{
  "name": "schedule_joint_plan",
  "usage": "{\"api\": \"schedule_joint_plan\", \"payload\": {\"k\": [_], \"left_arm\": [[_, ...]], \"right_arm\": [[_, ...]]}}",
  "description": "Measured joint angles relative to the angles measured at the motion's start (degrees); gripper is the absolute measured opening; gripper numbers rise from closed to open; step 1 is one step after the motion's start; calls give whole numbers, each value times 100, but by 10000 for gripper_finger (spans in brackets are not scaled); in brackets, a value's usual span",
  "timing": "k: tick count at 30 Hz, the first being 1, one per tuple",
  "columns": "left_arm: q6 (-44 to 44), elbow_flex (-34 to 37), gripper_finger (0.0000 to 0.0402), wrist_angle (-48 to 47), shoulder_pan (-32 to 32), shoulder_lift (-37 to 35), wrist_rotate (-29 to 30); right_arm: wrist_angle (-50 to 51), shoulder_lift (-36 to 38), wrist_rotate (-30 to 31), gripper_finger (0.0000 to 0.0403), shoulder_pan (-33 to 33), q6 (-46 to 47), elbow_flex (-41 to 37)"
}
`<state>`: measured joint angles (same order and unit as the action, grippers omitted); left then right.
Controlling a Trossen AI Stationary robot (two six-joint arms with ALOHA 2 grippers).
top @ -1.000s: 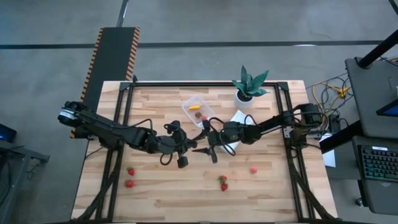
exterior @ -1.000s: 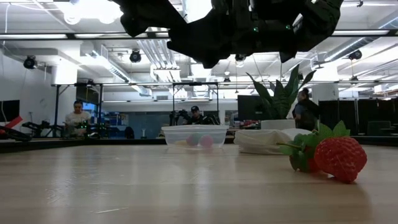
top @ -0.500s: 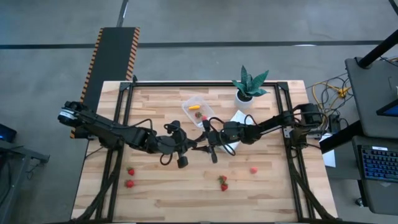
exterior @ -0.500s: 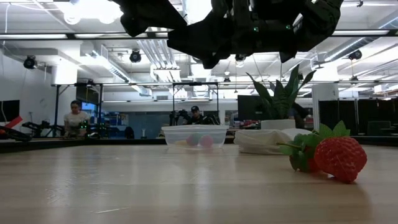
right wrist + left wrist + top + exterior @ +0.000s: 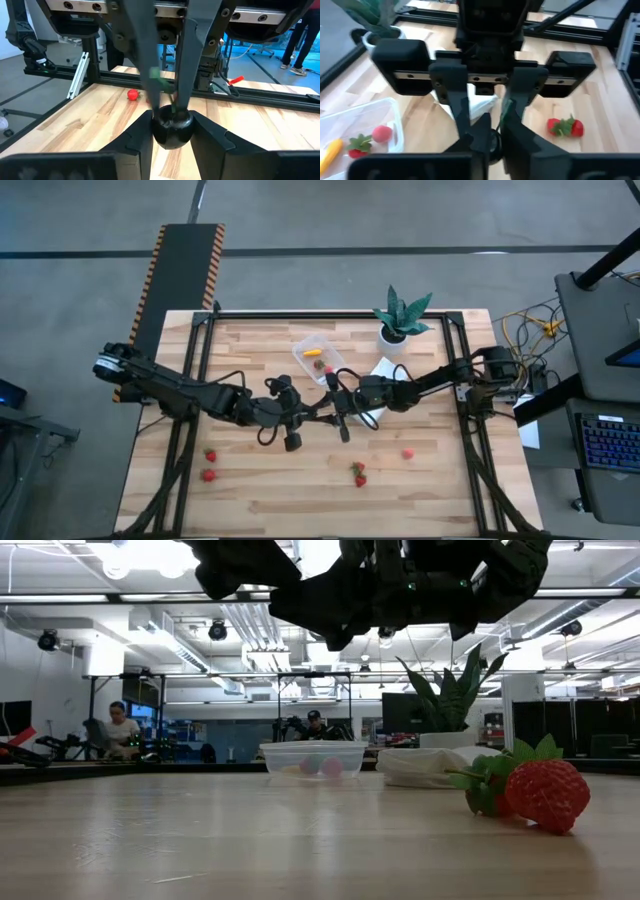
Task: Pick and placing Produce into tupperware
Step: Put the cherry into the transparent bin
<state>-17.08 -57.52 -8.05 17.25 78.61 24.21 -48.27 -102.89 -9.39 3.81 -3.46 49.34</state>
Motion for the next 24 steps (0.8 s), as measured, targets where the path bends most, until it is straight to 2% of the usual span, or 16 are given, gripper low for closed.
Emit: {"api": "schedule_joint_plan", "payload": {"k": [8,12,18,24], "left_arm": [[422,-2,149,-5,-2,-56,-146],[697,-9,191,-45,-2,-184,-348],[1129,-9,218,-296,-4,-531,-440],[1497,92,219,-607,-4,-967,-80]], "right_arm": [[1,4,42,103,-8,51,0],[26,5,44,103,-13,89,0],[396,8,46,103,-70,266,57],[2052,23,218,103,-127,347,684]]}}
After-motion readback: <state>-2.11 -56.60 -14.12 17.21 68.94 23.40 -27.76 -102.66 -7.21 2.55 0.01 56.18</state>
